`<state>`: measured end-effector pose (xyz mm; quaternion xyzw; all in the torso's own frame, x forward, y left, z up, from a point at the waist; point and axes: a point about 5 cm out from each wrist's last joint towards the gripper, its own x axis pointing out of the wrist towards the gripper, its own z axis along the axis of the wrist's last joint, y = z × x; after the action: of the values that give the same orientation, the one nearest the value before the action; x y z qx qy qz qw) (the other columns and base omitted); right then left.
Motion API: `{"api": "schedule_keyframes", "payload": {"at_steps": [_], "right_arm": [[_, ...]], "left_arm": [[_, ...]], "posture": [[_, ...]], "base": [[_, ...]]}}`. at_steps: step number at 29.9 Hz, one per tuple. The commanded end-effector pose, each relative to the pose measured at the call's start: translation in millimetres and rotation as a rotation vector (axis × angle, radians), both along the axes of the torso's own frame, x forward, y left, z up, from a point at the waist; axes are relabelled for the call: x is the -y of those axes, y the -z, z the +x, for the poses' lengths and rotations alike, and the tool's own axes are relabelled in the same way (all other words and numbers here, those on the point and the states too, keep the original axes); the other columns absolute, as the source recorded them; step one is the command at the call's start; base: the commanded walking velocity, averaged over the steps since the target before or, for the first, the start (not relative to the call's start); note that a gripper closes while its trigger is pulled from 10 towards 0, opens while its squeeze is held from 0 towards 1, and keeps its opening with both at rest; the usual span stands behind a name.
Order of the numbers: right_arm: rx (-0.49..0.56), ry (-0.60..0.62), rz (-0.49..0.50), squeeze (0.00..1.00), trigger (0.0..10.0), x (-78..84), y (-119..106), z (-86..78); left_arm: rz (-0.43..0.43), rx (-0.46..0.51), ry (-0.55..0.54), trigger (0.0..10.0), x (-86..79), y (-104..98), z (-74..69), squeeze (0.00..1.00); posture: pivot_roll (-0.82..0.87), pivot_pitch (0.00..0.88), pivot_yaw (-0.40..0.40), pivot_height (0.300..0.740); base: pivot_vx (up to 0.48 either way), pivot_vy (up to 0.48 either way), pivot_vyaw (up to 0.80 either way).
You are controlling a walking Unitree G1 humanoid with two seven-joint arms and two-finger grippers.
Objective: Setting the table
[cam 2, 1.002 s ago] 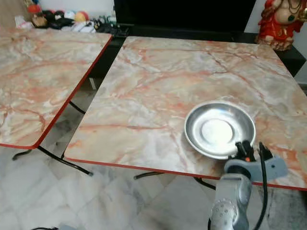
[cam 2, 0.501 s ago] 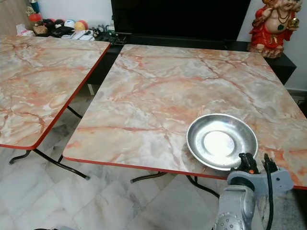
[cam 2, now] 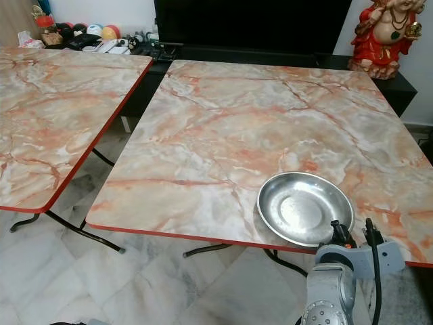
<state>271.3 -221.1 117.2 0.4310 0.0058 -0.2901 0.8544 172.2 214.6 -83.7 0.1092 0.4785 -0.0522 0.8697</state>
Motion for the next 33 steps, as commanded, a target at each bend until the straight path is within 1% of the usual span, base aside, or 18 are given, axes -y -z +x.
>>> {"api": "schedule_keyframes", "payload": {"at_steps": [1, 3, 4, 5, 11, 16, 20, 25, 28, 33], "right_arm": [[-0.048, -0.012, 0.060, 0.00, 10.0, -13.7, 14.5, -4.9], [-0.056, -0.014, 0.061, 0.00, 10.0, -14.3, 15.3, -4.9], [-0.056, -0.016, 0.062, 0.26, 10.0, -14.5, 15.5, -4.9], [-0.056, -0.017, 0.063, 1.00, 10.0, -14.7, 15.5, -5.0], [-0.082, -0.015, 0.055, 1.00, 10.0, -13.9, 18.9, -5.8], [-0.083, -0.013, 0.043, 1.00, 10.0, -12.5, 19.5, -5.6], [-0.100, -0.035, 0.032, 1.00, 10.0, -14.2, 20.9, -5.1], [-0.098, -0.044, 0.036, 1.00, 10.0, -16.2, 22.7, -2.5], [-0.076, -0.054, 0.032, 1.00, 10.0, -18.2, 19.3, 1.6], [-0.077, -0.029, 0.027, 1.00, 10.0, -16.0, 18.9, -2.2]], "left_arm": [[0.011, -0.039, -0.007, 10.0, -3.8, 4.4, -11.0, 0.00], [0.013, -0.041, -0.006, 10.0, -4.5, 4.5, -11.6, 0.00], [0.014, -0.042, -0.007, 10.0, -4.7, 4.6, -11.8, 0.00], [0.014, -0.042, -0.006, 10.0, -4.8, 4.6, -12.0, 0.00], [0.013, -0.039, -0.004, 10.0, -3.7, 4.4, -10.8, 0.00], [0.010, -0.038, -0.003, 10.0, -2.8, 4.3, -10.3, 0.00], [0.012, -0.042, -0.001, 10.0, -2.8, 4.8, -11.2, 0.00], [0.014, -0.046, 0.000, 10.0, -2.5, 5.2, -12.0, 0.00], [0.013, -0.044, -0.004, 10.0, -2.5, 5.0, -11.6, 0.00], [0.013, -0.046, -0.004, 10.0, -2.6, 5.2, -11.9, 0.00]], "posture": [[-0.01, 0.147, -0.023, 0.740], [-0.02, 0.148, -0.021, 0.740], [-0.02, 0.149, -0.021, 0.740], [-0.02, 0.149, -0.021, 0.740], [-0.02, 0.154, -0.021, 0.740], [-0.02, 0.155, -0.022, 0.740], [-0.02, 0.155, -0.022, 0.740], [-0.01, 0.153, -0.025, 0.740], [-0.01, 0.154, -0.026, 0.740], [-0.01, 0.155, -0.027, 0.740]], "base": [[0.000, 0.000, 0.00], [0.000, 0.000, 0.00], [0.000, 0.000, 0.00], [0.000, 0.000, 0.00], [0.000, 0.000, 0.00], [0.000, 0.000, 0.00], [0.000, 0.000, 0.00], [0.000, 0.000, 0.00], [0.000, 0.000, 0.00], [0.000, 0.000, 0.00]]}}
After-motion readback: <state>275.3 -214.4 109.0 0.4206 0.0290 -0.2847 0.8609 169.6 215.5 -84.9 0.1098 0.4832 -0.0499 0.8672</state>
